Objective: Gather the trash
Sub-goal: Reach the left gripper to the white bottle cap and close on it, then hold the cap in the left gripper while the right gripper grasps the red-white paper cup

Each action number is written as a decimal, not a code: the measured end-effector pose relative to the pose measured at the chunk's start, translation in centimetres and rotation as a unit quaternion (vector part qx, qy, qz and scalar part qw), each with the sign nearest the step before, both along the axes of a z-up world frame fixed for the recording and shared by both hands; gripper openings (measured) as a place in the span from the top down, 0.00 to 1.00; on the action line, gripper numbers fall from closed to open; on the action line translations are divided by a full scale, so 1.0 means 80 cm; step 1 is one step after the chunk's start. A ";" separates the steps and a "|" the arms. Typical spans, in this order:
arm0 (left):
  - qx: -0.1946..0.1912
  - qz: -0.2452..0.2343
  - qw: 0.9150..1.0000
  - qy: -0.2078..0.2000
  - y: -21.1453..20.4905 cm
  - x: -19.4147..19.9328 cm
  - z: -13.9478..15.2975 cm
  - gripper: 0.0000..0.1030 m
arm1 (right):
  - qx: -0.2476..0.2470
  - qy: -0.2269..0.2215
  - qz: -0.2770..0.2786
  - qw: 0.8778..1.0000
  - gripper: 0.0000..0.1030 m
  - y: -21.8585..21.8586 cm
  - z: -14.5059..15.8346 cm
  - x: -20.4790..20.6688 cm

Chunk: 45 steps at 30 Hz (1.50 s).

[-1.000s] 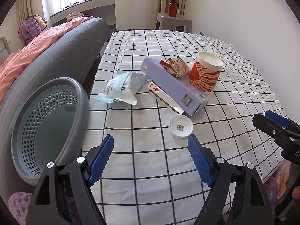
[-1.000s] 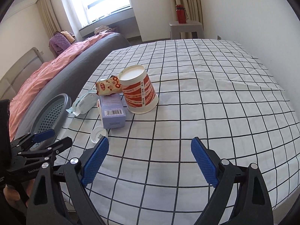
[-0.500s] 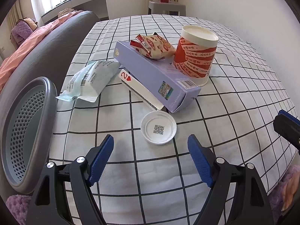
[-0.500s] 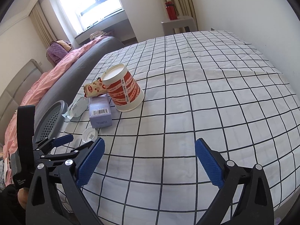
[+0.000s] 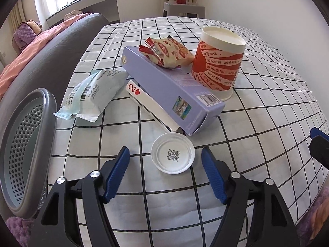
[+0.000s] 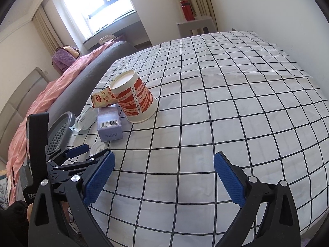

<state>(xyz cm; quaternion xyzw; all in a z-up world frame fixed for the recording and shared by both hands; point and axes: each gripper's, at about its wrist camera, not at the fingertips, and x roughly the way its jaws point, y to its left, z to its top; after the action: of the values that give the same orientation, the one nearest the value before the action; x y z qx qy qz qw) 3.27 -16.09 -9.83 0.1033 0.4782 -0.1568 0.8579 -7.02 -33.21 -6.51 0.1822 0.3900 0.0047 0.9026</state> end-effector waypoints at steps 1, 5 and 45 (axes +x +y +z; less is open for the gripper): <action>-0.001 -0.003 1.000 -0.001 0.000 -0.001 0.001 0.47 | 0.000 0.000 0.000 1.000 0.08 0.001 0.000 0.001; -0.005 -0.009 1.000 0.002 0.003 -0.003 0.004 0.62 | -0.002 -0.001 0.001 1.000 0.08 0.002 0.000 0.001; -0.028 0.074 0.995 -0.055 0.089 -0.031 0.071 0.62 | -0.099 -0.017 0.077 0.992 0.13 0.072 -0.004 0.174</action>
<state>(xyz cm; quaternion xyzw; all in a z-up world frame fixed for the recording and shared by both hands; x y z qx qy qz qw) 0.82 -9.01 -4.16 0.0522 0.4322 -0.0999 0.8947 6.92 -27.44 -6.86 0.0611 0.3858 0.0391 0.9197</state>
